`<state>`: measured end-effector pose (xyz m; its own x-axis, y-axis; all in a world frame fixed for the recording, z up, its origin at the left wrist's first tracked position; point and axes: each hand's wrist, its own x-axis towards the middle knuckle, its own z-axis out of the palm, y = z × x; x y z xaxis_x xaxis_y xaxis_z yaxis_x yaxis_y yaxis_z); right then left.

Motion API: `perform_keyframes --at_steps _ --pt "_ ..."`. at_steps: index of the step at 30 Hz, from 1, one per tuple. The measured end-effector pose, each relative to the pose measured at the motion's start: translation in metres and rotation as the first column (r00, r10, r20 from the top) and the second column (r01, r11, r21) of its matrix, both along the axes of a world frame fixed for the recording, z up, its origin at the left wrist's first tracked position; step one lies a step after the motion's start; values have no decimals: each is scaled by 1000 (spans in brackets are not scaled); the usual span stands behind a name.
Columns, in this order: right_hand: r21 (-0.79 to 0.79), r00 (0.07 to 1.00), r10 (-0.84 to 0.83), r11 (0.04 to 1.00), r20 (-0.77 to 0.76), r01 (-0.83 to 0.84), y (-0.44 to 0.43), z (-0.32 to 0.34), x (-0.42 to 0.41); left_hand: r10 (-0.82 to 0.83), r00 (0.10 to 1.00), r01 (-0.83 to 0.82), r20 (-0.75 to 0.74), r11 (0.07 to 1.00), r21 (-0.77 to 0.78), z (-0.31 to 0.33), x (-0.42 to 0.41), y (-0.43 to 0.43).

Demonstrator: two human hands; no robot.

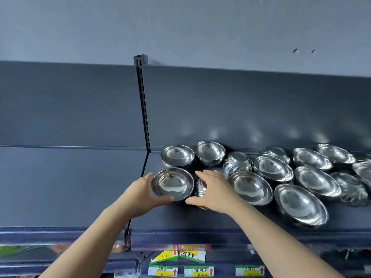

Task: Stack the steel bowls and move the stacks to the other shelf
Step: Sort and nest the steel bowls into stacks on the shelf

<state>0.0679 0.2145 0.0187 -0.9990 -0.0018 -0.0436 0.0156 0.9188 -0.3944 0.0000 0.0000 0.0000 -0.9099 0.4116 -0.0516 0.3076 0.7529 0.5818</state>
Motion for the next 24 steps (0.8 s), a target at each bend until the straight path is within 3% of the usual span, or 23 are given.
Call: perform_keyframes --at_steps 5,7,11,14,16,24 --pt "-176 1000 -9 984 2 10 1 -2 -11 -17 999 11 50 994 111 -5 -8 -1" --pt "-267 1000 -12 964 1 12 1 -2 -11 -12 1000 11 9 987 161 -2 -3 0" --pt "-287 992 -114 953 -54 94 11 8 -24 -11 990 40 -138 977 210 21 -16 3" --pt "-306 981 -115 950 -158 62 19 26 -42 -96 977 131 -190 975 181 44 -39 10" --pt "-290 978 -97 956 -184 41 23 37 -58 -133 980 153 -148 979 132 57 -58 16" --pt "-228 984 -159 964 -79 138 22 17 -105 -212 977 212 -36 977 -2 49 -119 34"
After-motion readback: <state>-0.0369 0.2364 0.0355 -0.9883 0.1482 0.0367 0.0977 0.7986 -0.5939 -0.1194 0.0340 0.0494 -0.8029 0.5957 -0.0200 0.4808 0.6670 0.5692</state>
